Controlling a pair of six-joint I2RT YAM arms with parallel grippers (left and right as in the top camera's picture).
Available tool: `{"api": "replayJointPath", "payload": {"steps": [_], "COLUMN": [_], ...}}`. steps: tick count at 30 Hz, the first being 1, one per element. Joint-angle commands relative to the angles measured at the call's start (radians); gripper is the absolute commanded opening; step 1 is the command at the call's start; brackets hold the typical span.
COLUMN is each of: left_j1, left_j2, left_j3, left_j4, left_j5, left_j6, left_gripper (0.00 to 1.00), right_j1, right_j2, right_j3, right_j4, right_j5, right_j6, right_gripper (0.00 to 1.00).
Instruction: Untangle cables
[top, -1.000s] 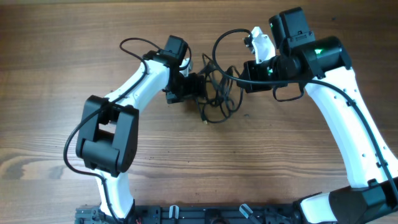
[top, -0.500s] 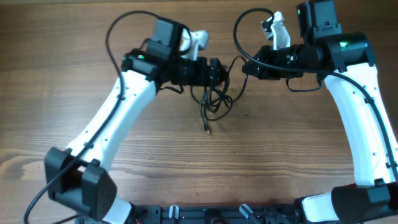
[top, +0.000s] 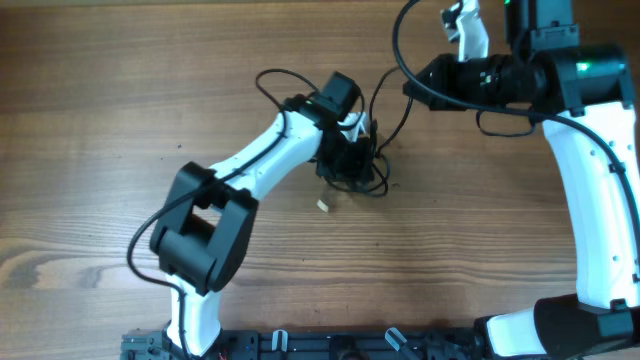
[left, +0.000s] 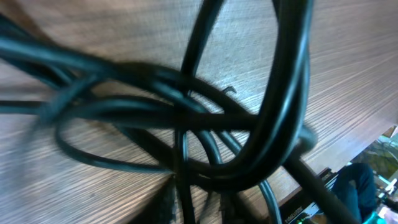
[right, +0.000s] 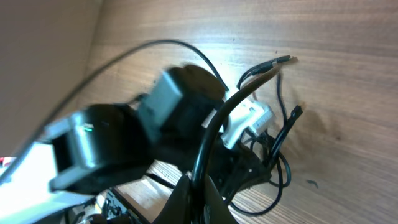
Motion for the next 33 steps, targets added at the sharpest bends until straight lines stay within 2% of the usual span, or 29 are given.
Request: {"api": "replayJointPath", "payload": {"steps": [1, 4, 9, 14, 17, 20, 21, 24, 26, 28, 30, 32, 33], "left_j1": [0.0, 0.0, 0.0, 0.001, 0.004, 0.033, 0.05, 0.108, 0.158, 0.179, 0.2, 0.219, 0.228], "left_j2": [0.036, 0.036, 0.039, 0.062, 0.068, 0.068, 0.06, -0.016, -0.115, -0.159, -0.206, -0.235, -0.238], "left_j3": [-0.001, -0.001, -0.001, -0.001, -0.001, -0.001, -0.001, 0.002, 0.002, 0.002, 0.002, 0.002, 0.002], "left_j4": [-0.003, -0.004, -0.008, -0.027, -0.027, -0.043, -0.05, -0.049, -0.05, -0.05, -0.053, -0.077, -0.098], "left_j5": [-0.079, -0.147, -0.206, -0.235, -0.243, -0.245, -0.211, 0.028, 0.151, 0.196, 0.216, 0.215, 0.215], "left_j6": [-0.045, -0.061, -0.072, -0.076, -0.075, -0.065, -0.005, 0.24, 0.329, 0.335, 0.333, 0.325, 0.326], "left_gripper": [0.04, 0.04, 0.04, 0.04, 0.04, 0.04, 0.04, 0.04, 0.04, 0.04, 0.04, 0.06, 0.11], "right_j1": [-0.036, -0.084, -0.218, -0.384, -0.432, -0.454, -0.453, -0.431, -0.403, -0.379, -0.342, -0.303, -0.286], "right_j2": [-0.014, -0.026, -0.059, -0.093, -0.098, -0.097, -0.096, -0.076, -0.049, -0.032, -0.003, 0.034, 0.055], "right_j3": [0.148, 0.286, 0.42, 0.433, 0.433, 0.433, 0.433, 0.433, 0.433, 0.433, 0.432, 0.431, 0.431], "right_j4": [-0.003, -0.014, -0.013, 0.053, 0.174, 0.205, 0.175, 0.024, -0.084, -0.111, -0.143, -0.171, -0.18], "right_j5": [-0.006, -0.009, -0.008, -0.015, -0.035, -0.016, -0.037, -0.055, -0.058, -0.058, -0.054, -0.053, -0.053], "right_j6": [-0.017, 0.016, 0.138, 0.22, 0.213, 0.173, 0.126, 0.001, -0.058, -0.077, -0.11, -0.134, -0.134], "right_gripper": [0.04, 0.04, 0.04, 0.04, 0.04, 0.04, 0.04, 0.04, 0.04, 0.06, 0.11, 0.21, 0.26]}}
